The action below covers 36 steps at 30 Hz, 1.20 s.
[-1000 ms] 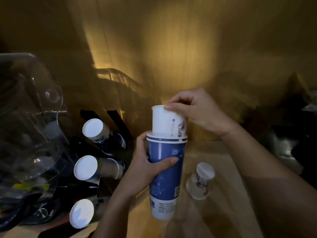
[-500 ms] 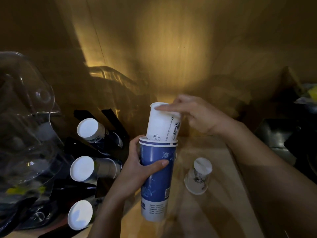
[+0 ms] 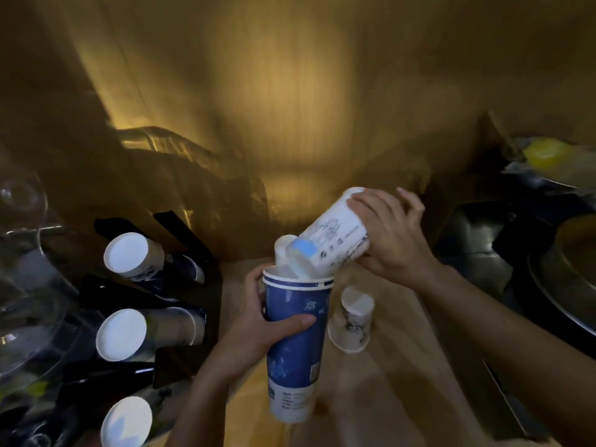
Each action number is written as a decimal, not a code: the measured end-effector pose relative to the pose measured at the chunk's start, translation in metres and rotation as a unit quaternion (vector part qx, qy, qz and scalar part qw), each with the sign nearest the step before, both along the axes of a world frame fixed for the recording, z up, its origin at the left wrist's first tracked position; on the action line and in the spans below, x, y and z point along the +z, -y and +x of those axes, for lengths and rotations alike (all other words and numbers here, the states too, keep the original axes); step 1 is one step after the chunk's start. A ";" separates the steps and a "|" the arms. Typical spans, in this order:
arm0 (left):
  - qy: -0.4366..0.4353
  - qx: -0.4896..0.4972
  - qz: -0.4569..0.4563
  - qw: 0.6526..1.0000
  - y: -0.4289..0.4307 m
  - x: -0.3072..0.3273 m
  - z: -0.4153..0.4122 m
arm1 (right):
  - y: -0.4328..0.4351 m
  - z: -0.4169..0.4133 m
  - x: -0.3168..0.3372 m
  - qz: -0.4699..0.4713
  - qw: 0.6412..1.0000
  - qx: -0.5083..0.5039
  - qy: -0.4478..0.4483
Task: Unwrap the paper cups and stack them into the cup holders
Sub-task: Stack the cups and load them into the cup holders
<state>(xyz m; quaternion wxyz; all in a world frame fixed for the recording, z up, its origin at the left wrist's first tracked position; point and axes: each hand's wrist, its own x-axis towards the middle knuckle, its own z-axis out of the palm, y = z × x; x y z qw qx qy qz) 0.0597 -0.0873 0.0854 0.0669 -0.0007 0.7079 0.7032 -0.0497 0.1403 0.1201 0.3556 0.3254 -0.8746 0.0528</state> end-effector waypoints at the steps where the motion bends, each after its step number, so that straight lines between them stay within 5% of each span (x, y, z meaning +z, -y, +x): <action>1: 0.002 0.024 -0.006 1.000 -0.001 -0.003 0.000 | -0.006 0.002 -0.005 -0.060 0.997 -0.013 0.049; 4: -0.001 0.064 -0.040 0.997 0.001 -0.011 0.002 | -0.017 0.014 -0.025 -0.249 0.948 -0.065 0.189; 8: -0.011 0.073 -0.046 0.996 0.005 -0.018 0.005 | -0.025 0.032 -0.060 -0.452 0.805 -0.086 0.376; 14: 0.000 0.067 -0.073 0.995 0.000 -0.028 0.009 | -0.019 0.050 -0.099 -0.540 0.692 -0.048 0.476; 26: 0.077 0.073 -0.094 0.990 -0.006 -0.053 0.017 | -0.007 0.050 -0.168 -0.393 0.693 -0.194 0.572; 30: 0.088 0.086 -0.102 0.987 -0.005 -0.057 0.020 | 0.002 0.052 -0.187 -0.427 0.669 -0.248 0.556; 36: 0.078 0.100 -0.113 0.985 -0.007 -0.061 0.017 | 0.002 0.048 -0.195 -0.402 0.701 -0.239 0.539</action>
